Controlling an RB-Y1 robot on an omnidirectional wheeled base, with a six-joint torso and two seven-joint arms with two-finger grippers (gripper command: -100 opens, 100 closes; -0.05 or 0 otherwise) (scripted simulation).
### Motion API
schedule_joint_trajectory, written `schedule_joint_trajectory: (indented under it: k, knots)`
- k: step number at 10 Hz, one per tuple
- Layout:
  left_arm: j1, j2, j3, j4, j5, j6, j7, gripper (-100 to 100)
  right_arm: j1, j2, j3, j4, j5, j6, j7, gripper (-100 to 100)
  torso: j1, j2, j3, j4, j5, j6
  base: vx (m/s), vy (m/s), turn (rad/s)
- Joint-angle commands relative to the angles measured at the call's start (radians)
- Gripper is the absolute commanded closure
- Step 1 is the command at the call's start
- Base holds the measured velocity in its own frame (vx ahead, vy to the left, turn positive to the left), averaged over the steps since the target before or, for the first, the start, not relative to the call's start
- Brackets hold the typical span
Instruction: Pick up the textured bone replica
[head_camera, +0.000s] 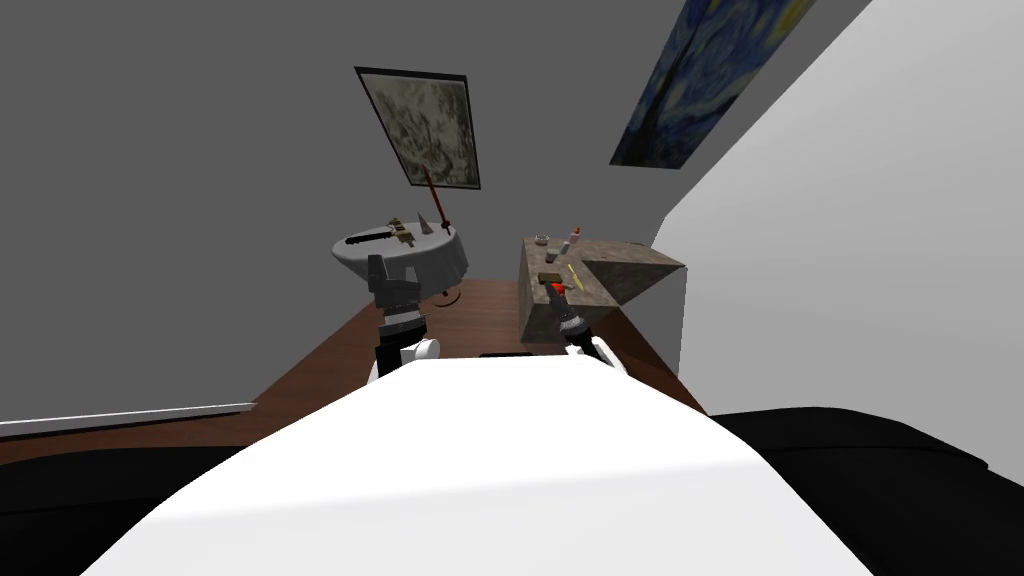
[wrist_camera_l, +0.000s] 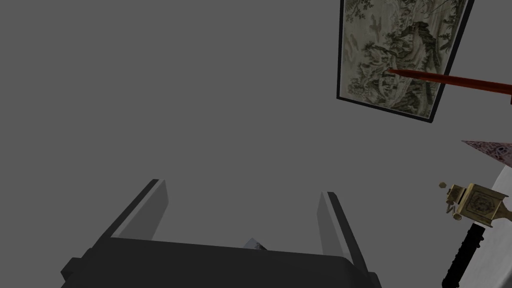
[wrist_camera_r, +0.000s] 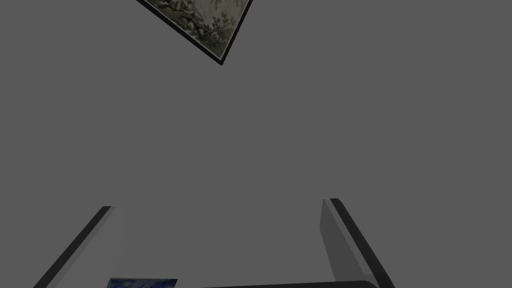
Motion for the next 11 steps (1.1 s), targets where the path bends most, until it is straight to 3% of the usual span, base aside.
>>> schedule_joint_trajectory:
  k: [1,4,5,7,8,9,10,11]
  knots:
    - [0.000,0.000,0.000,0.000,0.000,0.000,0.000,0,-0.010,-0.033,0.017,0.024,0.033,-0.010,0.012,-100,0.000,0.000,0.000,0.000,0.000,0.000,-0.073,-0.028,0.028]
    - [0.000,0.000,0.000,0.000,0.000,0.000,0.000,0,-0.051,-0.117,0.066,0.094,0.113,-0.026,0.042,-100,0.002,-0.002,-0.001,0.000,0.000,0.000,-0.059,-0.025,0.040]
    - [0.000,0.000,0.000,0.000,0.000,0.000,0.000,0,-0.051,-0.121,0.066,0.094,0.113,-0.026,0.042,-100,0.001,-0.002,-0.001,0.000,0.000,0.000,-0.042,-0.024,0.031]
    - [0.000,0.000,0.000,0.000,0.000,0.000,0.000,0,-0.099,-0.189,0.113,0.162,0.184,-0.046,0.075,-100,0.001,-0.002,-0.001,0.000,0.000,0.000,-0.081,-0.031,0.074]
    - [0.000,0.000,0.000,0.000,0.000,0.000,0.000,0,-0.099,-0.211,0.113,0.174,0.192,-0.046,0.075,-100,0.001,0.000,0.000,0.000,0.000,0.000,-0.079,-0.034,0.044]
    - [0.000,0.000,0.000,0.000,0.000,0.000,0.000,0,-0.124,-0.244,0.136,0.218,0.231,-0.057,0.093,-100,0.001,-0.001,0.000,0.000,0.000,0.000,-0.050,-0.031,0.064]
    - [0.000,0.000,0.000,0.000,0.000,0.000,0.000,0,-0.124,-0.256,0.136,0.218,0.231,-0.057,0.093,-100,0.001,-0.002,-0.001,0.000,0.000,0.000,-0.033,-0.017,0.031]
    - [0.000,0.000,0.000,0.000,0.000,0.000,0.000,0,-0.152,-0.294,0.157,0.259,0.268,-0.069,0.111,-100,0.002,-0.003,-0.002,-0.001,0.000,0.000,-0.029,-0.006,0.082]
